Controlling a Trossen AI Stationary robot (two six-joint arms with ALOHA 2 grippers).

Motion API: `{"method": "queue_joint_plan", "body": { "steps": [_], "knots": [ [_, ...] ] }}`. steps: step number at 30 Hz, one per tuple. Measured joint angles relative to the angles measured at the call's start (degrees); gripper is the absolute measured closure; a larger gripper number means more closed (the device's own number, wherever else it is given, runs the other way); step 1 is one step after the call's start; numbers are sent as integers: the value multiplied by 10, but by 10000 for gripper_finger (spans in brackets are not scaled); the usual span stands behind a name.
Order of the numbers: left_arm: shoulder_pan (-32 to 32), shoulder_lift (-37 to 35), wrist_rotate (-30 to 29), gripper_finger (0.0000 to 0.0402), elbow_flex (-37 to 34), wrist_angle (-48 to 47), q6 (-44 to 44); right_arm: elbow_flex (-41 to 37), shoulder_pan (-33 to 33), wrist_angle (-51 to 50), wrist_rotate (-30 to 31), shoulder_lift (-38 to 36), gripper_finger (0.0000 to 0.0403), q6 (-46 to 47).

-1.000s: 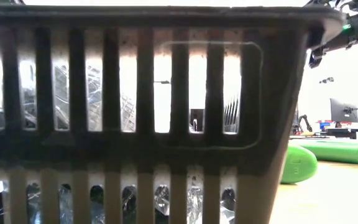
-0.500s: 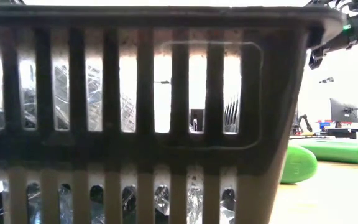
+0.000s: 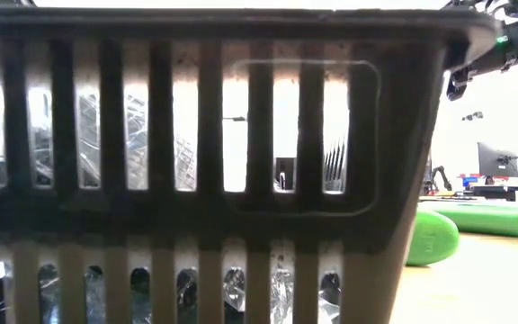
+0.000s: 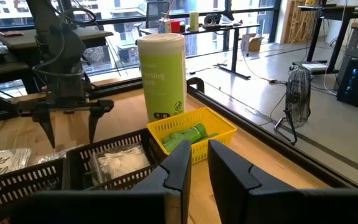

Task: Pick & Place Travel size toiletries
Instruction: Put the left white vanity pack into the top black basket

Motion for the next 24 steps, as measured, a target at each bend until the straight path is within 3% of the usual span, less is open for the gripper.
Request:
{"method": "queue_joint_plan", "body": {
  "steps": [5, 19, 24],
  "knots": [
    [0, 7, -20, 64, 0, 3, -13, 0, 0, 0, 0, 0, 357, -2],
    [0, 62, -6, 64, 2, 52, -24, 0, 0, -16, 0, 0, 357, -1],
    [0, 62, -4, 83, 2, 50, -24, 0, 0, -16, 0, 0, 357, 0]
  ]
}}
